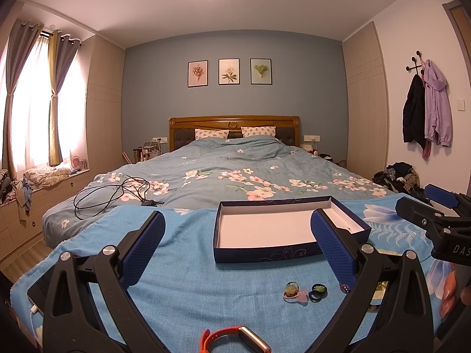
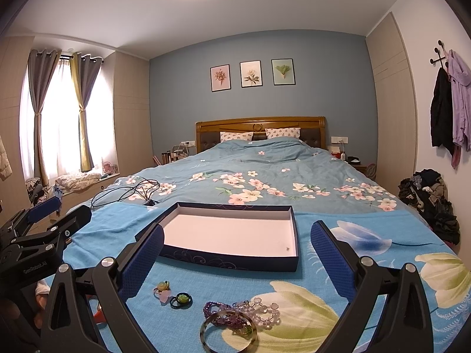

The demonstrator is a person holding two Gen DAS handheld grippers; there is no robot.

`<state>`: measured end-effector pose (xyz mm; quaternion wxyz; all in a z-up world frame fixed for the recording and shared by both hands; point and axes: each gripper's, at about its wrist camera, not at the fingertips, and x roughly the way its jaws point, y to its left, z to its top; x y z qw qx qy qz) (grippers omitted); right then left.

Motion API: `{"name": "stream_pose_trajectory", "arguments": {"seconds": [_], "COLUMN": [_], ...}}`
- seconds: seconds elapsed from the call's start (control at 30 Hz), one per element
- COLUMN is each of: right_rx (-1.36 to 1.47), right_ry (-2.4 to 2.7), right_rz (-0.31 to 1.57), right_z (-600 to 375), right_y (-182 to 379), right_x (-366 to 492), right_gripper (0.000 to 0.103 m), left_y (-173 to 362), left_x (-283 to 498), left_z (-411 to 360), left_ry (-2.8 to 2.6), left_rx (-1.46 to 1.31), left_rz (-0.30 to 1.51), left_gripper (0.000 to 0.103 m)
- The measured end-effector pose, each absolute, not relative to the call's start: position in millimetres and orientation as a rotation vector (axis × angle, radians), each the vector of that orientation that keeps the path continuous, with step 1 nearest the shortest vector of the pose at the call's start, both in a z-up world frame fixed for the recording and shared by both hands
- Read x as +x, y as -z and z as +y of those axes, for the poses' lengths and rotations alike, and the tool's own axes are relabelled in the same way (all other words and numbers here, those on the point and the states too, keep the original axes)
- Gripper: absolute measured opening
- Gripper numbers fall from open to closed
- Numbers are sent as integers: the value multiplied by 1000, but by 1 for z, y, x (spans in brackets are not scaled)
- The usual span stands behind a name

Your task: Organize jewelry

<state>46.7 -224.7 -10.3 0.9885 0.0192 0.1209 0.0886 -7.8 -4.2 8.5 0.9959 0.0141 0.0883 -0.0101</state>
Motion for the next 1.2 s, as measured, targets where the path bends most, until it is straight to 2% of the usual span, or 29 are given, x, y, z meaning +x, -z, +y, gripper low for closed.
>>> {"name": "stream_pose_trajectory", "arguments": {"seconds": [0.4,0.73,0.83,0.93,1.0,1.2], "right_rx": [35,-15,-38,-42,-40,43], "right_ry": [-193,-217,-258,-305,-323,-357], "right_rz": [292,531,587,650,688,793], "right_z": [-231,-246,-245,-242,-239,-246], "right_y": [16,49,58,66,71,85], "right_x": [48,59,59,59,63,72], "right_gripper": [96,96,89,78,67,43], "left_y": [-2,36,45,55,61,73], "left_x": [-4,3,5,10,15,24], "left_z": [10,35,37,40,42,46], "left_ry": [40,175,210,237,250,292], "left_rx": [41,82,81,72,64,60], "left_rz": [231,477,523,575,610,676], "left_gripper": [97,97,94,86,75,54]}}
